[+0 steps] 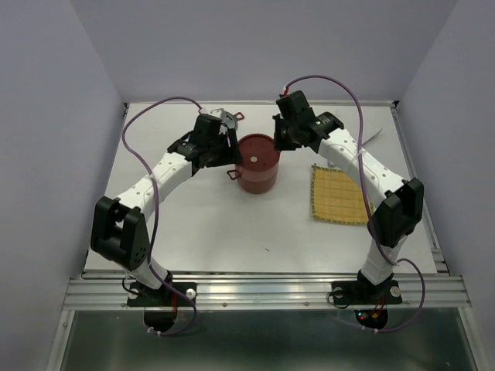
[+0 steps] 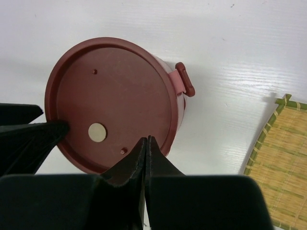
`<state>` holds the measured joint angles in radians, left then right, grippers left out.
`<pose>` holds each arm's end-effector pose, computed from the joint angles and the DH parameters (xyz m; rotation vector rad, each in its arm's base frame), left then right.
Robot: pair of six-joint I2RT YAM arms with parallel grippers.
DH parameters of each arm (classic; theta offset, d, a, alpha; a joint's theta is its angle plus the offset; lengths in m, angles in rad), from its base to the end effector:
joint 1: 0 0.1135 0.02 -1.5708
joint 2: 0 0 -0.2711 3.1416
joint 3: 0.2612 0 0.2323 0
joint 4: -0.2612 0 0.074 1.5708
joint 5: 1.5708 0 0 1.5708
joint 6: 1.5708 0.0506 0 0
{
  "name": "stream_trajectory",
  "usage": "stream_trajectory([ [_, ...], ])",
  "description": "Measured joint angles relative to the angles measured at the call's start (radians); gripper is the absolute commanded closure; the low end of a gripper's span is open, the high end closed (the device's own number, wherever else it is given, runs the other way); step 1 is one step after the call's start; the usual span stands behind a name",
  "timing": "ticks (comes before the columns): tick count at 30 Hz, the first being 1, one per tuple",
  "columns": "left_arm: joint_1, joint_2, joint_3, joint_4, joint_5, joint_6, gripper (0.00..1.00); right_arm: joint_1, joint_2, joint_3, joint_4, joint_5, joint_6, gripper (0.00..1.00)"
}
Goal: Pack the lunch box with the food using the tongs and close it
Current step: Place the packing box into the packing box.
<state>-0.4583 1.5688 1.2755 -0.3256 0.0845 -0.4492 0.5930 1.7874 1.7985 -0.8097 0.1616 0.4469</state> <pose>0.3147 -0.1600 0.3050 0.0593 2.2516 -0.5944 0.3267 0.2103 0.3520 -0.0954 2.3764 0.3130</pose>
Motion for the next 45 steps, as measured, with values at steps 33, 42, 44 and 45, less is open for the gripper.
stream_trajectory([
  [33,0.002,0.105,0.237,0.0,0.062,0.032,1.0,-0.001,0.137,0.045,0.034,-0.036,-0.013,0.99],
  [42,0.077,0.269,0.355,-0.008,0.069,0.018,1.0,-0.012,0.017,-0.013,0.007,0.032,0.005,0.99],
  [44,0.105,0.287,0.369,-0.008,0.068,0.013,1.0,-0.026,-0.043,-0.077,0.013,0.039,0.017,0.99],
  [45,0.119,0.301,0.379,-0.007,0.068,0.01,1.0,-0.037,-0.078,-0.119,0.014,0.042,0.024,0.99],
])
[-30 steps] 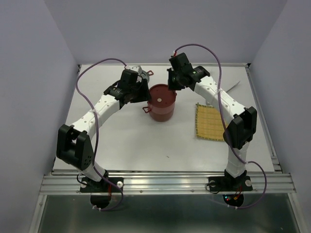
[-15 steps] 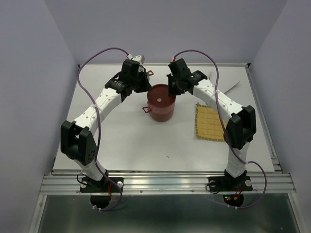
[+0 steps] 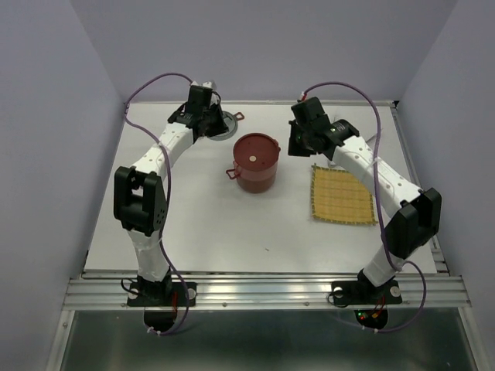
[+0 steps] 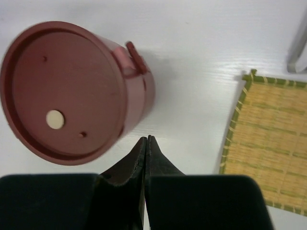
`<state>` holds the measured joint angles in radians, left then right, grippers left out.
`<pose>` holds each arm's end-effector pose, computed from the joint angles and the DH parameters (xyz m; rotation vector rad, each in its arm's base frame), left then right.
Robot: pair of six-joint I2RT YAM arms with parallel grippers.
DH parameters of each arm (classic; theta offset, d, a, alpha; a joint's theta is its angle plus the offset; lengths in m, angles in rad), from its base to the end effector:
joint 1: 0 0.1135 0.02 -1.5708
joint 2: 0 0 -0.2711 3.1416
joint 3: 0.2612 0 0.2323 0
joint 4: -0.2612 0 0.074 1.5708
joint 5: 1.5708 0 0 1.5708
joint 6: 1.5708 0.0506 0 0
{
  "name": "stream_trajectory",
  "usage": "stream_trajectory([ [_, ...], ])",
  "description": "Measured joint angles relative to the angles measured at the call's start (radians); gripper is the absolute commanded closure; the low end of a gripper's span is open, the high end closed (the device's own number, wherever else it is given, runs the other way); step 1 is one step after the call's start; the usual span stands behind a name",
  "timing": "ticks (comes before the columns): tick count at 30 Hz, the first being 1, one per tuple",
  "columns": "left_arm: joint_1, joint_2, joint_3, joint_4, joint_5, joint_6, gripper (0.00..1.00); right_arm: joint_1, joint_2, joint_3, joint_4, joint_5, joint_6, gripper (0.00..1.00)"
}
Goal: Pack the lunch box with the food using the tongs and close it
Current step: Place the packing box into the packing box, then close the fastener on the packing box.
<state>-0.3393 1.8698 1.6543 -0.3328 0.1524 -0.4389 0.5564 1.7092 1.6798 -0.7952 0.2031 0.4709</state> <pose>0.4102 -0.1529 0.3185 -0.0152 2.1754 -0.6161 0.3173 0.1854 0.3446 -0.0069 2.3875 0.2471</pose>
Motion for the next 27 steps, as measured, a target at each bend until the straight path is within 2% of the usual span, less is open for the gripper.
stream_trajectory([
  [4,0.027,0.064,0.016,0.01,0.007,-0.012,1.0,-0.029,-0.077,-0.124,0.007,0.008,0.031,0.99],
  [10,0.015,0.117,0.014,0.035,0.063,-0.024,1.0,-0.031,-0.097,-0.267,0.043,-0.041,0.076,0.99],
  [18,-0.013,0.158,-0.014,0.087,0.129,-0.029,1.0,0.004,-0.072,-0.322,0.141,-0.15,0.134,0.99],
  [24,-0.037,0.11,-0.139,0.171,0.139,-0.045,1.0,0.014,-0.019,-0.321,0.18,-0.157,0.151,0.99],
  [27,-0.05,0.033,-0.247,0.209,0.132,-0.053,1.0,-0.002,0.009,-0.316,0.178,-0.147,0.151,0.99],
])
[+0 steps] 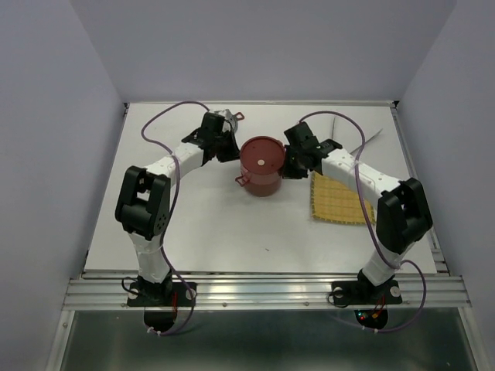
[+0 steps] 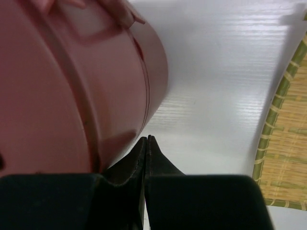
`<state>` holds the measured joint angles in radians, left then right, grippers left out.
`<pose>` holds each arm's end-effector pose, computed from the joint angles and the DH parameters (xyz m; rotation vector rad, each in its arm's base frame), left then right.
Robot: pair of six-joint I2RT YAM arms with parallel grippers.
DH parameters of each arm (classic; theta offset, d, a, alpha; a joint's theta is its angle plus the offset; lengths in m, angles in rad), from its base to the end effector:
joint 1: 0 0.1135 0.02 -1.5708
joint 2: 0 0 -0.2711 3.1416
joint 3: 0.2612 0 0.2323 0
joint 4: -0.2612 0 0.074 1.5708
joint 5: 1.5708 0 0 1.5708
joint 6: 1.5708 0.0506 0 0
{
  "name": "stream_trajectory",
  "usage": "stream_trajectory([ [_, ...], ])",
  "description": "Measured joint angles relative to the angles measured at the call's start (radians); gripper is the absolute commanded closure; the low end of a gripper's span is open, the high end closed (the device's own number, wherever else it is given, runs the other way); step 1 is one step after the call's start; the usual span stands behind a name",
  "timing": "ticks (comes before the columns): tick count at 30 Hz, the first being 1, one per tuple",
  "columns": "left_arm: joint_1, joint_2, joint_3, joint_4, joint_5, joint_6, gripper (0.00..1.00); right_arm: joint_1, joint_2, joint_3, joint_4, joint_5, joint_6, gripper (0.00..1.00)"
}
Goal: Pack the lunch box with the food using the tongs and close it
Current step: Close the fastener on the packing box.
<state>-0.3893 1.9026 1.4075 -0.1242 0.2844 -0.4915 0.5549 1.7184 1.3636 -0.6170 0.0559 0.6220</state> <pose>0.3962 -0.1779 0.2448 0.0513 2.2780 -0.7934 0.3086 0.1880 0.2571 0.1091 2.5847 0.3832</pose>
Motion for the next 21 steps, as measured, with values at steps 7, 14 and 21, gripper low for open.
stream_trajectory([
  [7,-0.04,-0.121,-0.194,0.005,-0.017,-0.017,1.0,-0.068,0.007,0.005,0.01,0.032,-0.016,0.99],
  [14,-0.063,-0.187,-0.243,-0.025,-0.018,-0.018,1.0,-0.12,0.007,0.047,0.007,0.09,-0.049,0.99],
  [21,-0.063,-0.312,-0.278,-0.1,-0.096,-0.006,1.0,-0.122,-0.072,0.063,-0.013,0.105,-0.071,0.99],
])
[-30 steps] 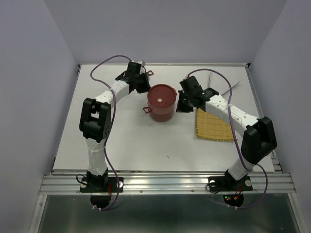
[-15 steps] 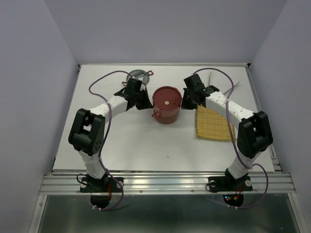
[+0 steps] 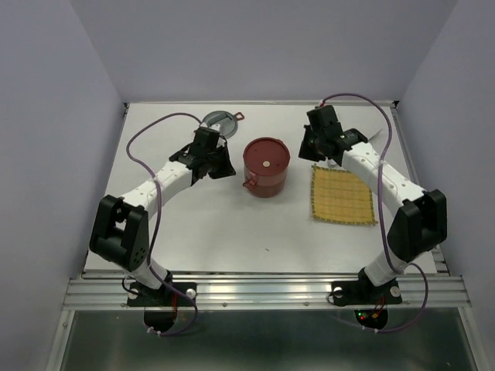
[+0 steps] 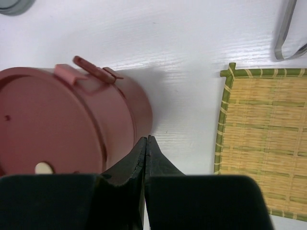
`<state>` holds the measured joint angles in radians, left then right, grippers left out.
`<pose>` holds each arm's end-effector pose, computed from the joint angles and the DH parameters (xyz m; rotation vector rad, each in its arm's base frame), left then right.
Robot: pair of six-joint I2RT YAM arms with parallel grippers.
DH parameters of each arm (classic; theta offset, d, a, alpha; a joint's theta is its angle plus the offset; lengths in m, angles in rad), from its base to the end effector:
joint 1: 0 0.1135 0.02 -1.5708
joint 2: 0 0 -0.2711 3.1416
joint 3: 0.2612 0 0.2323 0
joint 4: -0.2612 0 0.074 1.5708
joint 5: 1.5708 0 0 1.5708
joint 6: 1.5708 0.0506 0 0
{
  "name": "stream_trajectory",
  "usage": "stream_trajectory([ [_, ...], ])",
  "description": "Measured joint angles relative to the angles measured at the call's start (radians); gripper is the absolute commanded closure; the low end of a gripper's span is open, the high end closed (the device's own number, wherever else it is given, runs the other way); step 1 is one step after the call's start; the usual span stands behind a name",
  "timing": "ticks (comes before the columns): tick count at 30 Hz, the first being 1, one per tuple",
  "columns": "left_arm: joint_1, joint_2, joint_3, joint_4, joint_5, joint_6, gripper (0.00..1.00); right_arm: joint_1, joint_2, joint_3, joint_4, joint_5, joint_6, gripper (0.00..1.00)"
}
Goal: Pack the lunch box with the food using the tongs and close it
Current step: Close the fastener on the packing box.
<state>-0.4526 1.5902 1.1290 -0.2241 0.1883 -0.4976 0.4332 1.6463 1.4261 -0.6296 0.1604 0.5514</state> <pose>0.3095 -0.1610 0.2601 0.0521 2.3427 -0.7043 0.3250 0.1414 0.3002 0.2163 2.4129 0.2599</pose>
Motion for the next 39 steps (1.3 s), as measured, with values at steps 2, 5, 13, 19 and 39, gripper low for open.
stream_trajectory([
  [2,-0.001,-0.047,-0.017,-0.005,-0.016,0.01,1.0,0.0,-0.035,0.015,-0.012,-0.004,-0.005,0.99],
  [5,-0.017,-0.126,-0.064,0.006,-0.024,0.027,1.0,0.001,-0.073,0.041,-0.017,-0.01,-0.009,0.99],
  [13,-0.118,-0.224,-0.14,0.042,-0.005,0.037,1.0,0.001,-0.09,0.057,-0.023,-0.023,-0.013,0.99],
  [19,-0.137,-0.187,-0.157,0.116,0.007,0.035,1.0,0.001,-0.086,0.057,-0.025,-0.031,-0.013,0.99],
  [39,-0.134,-0.095,-0.24,0.206,-0.029,0.011,1.0,0.04,-0.086,0.056,-0.03,-0.06,-0.017,0.99],
])
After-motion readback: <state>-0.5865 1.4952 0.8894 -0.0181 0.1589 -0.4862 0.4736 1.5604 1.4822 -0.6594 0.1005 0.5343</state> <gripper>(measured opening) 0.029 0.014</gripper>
